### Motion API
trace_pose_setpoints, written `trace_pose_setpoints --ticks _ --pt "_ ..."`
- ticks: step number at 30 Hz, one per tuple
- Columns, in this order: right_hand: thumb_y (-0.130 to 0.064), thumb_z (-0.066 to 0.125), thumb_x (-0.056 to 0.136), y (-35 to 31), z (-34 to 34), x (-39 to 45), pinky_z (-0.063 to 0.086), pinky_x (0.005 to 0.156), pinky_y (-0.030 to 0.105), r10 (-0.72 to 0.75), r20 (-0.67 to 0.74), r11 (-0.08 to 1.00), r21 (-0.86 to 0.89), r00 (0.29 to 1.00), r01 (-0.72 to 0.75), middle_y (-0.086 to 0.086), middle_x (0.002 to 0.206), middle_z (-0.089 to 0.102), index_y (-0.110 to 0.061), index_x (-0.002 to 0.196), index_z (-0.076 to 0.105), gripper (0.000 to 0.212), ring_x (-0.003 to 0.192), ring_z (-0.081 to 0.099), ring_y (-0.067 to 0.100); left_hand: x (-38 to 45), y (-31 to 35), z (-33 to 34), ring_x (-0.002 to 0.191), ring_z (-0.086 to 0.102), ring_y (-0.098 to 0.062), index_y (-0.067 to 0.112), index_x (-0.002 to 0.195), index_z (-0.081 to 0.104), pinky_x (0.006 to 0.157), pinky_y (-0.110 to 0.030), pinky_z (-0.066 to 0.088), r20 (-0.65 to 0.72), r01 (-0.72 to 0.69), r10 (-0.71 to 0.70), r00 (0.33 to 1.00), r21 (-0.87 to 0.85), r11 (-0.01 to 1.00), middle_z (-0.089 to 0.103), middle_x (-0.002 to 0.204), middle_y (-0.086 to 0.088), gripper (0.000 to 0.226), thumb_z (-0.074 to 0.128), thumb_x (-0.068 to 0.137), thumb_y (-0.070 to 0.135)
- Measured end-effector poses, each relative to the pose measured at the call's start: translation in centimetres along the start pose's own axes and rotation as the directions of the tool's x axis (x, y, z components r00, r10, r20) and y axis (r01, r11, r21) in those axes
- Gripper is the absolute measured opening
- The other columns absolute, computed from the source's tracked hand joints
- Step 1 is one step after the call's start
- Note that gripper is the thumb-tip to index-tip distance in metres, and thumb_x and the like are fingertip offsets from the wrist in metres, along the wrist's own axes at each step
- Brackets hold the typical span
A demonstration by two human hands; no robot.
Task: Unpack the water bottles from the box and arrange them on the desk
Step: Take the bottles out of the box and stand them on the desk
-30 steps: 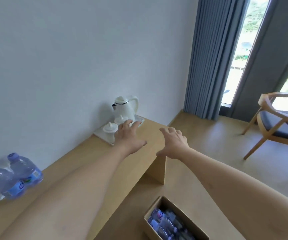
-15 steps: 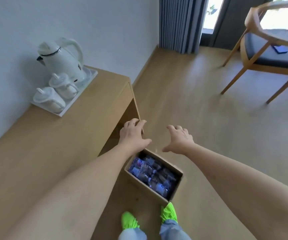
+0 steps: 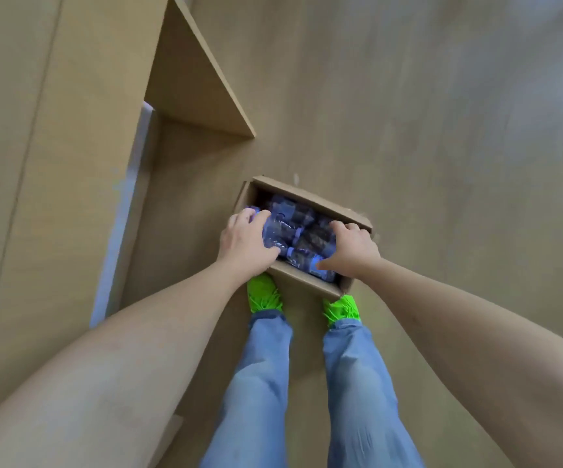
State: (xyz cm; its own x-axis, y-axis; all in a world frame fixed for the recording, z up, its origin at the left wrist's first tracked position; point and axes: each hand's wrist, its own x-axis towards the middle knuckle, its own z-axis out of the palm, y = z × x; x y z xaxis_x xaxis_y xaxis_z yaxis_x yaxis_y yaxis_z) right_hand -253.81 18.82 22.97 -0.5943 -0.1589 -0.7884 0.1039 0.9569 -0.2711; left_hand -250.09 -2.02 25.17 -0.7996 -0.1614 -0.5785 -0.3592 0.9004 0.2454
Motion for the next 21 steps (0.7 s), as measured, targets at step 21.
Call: trace_pose_setpoints --ticks 21 --pt "-0.032 0.066 0.078 2.9 23.4 23.9 0.041 0.089 0.049 0.027 0.181 0.986 -0.169 0.983 0.004 0.014 0.126 0.05 -0.016 0.133 0.04 0.063 0.117 0.041 0.038 19.7 -7.8 22.9 0.143 0.016 -0.03 0.029 0.144 0.033 0.115 -0.06 0.009 0.144 -0.182 0.142 0.979 0.318 0.93 0.028 0.151 -0.005 0.082 0.072 0.072 0.03"
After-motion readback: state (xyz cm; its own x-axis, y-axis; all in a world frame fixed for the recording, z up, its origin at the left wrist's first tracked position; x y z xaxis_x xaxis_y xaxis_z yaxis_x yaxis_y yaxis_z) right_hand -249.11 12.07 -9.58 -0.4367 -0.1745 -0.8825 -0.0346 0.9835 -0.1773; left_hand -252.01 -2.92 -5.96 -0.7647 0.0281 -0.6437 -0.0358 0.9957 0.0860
